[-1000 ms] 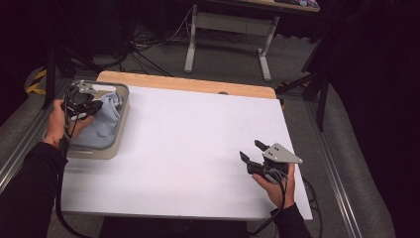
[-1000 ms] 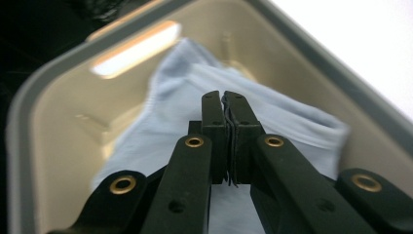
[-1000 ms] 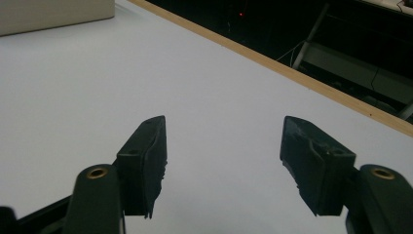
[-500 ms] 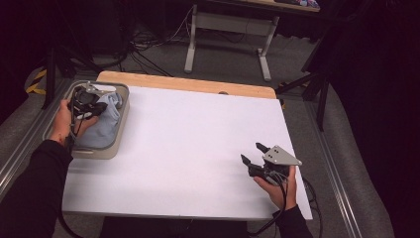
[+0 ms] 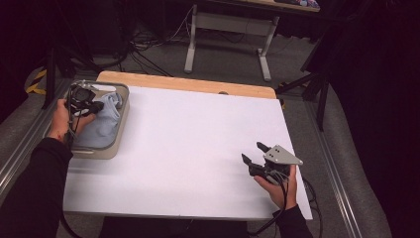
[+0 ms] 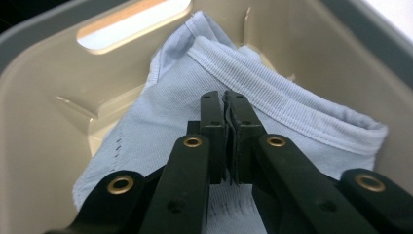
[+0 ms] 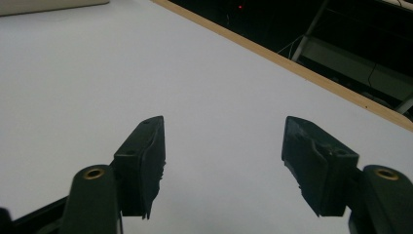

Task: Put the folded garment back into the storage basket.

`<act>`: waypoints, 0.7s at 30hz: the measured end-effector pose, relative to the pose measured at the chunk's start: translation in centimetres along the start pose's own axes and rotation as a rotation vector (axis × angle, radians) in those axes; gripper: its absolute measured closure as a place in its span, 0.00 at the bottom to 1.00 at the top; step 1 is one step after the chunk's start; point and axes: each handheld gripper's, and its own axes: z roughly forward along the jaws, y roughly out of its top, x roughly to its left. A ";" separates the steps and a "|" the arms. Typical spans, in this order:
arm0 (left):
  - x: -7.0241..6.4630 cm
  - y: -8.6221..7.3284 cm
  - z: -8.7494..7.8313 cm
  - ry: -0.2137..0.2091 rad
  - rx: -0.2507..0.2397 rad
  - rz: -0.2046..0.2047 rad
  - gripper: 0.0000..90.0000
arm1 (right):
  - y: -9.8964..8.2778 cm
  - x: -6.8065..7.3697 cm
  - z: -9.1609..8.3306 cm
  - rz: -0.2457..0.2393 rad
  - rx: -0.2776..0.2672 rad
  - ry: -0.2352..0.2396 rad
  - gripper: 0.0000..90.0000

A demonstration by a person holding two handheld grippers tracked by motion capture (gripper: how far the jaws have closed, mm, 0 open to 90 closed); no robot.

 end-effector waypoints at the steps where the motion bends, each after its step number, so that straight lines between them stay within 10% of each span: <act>1: 0.0 0.0 0.0 0.000 0.000 0.000 0.97 | 0.0 0.0 0.0 0.000 0.000 0.000 0.36; 21: -0.4 0.4 2.4 0.007 0.099 0.035 0.97 | -0.1 0.4 0.3 -0.020 -0.004 0.039 0.34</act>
